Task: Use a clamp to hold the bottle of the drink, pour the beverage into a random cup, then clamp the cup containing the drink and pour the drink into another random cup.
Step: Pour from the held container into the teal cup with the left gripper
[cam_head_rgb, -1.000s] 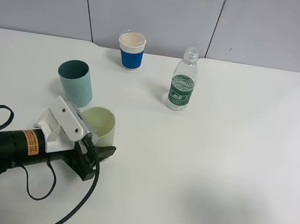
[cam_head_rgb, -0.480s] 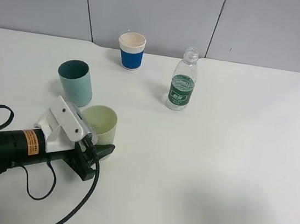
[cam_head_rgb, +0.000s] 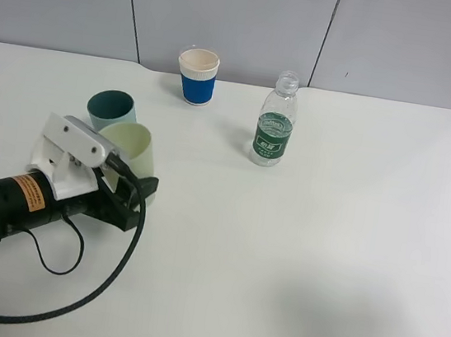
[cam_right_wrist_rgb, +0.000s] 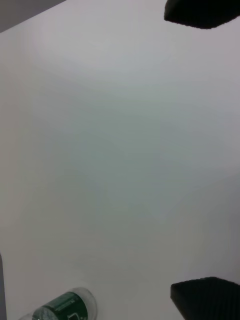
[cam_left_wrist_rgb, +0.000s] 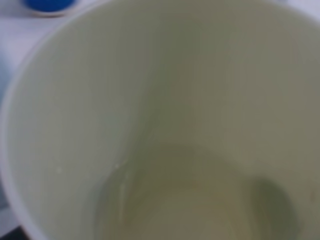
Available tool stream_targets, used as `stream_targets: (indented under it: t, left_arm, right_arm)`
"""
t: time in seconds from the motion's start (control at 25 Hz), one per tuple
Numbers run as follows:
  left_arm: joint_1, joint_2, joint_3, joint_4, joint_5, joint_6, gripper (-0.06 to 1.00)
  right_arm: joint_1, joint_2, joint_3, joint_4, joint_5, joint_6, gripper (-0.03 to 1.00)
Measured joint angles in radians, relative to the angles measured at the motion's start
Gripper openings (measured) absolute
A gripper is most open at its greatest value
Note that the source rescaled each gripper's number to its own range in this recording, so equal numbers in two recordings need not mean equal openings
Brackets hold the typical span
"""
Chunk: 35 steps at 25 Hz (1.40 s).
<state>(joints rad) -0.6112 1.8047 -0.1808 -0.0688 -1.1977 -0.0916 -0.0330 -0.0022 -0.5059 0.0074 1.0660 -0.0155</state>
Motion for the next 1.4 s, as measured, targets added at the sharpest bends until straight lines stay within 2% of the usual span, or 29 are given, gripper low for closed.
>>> stream_targets:
  t: [0.36, 0.48, 0.72, 0.92, 1.16, 1.4]
  left_arm:
    - [0.000, -0.047, 0.067, -0.342, 0.001, -0.009, 0.05]
    - [0.010, -0.049, 0.067, -0.429, 0.001, -0.009, 0.05]
    - [0.110, -0.049, 0.067, -0.453, 0.001, 0.044, 0.05]
    - [0.190, -0.049, 0.051, -0.462, 0.001, 0.137, 0.05]
    - [0.209, -0.047, -0.003, -0.473, 0.001, 0.269, 0.05]
    - [0.209, -0.046, -0.069, -0.552, 0.001, 0.341, 0.05]
  right_arm:
    - [0.000, 0.000, 0.000, 0.000, 0.000, 0.000, 1.00]
    - [0.000, 0.000, 0.000, 0.000, 0.000, 0.000, 1.00]
    - [0.000, 0.000, 0.000, 0.000, 0.000, 0.000, 1.00]
    - [0.000, 0.000, 0.000, 0.000, 0.000, 0.000, 1.00]
    - [0.000, 0.000, 0.000, 0.000, 0.000, 0.000, 1.00]
    - [0.000, 0.000, 0.000, 0.000, 0.000, 0.000, 1.00]
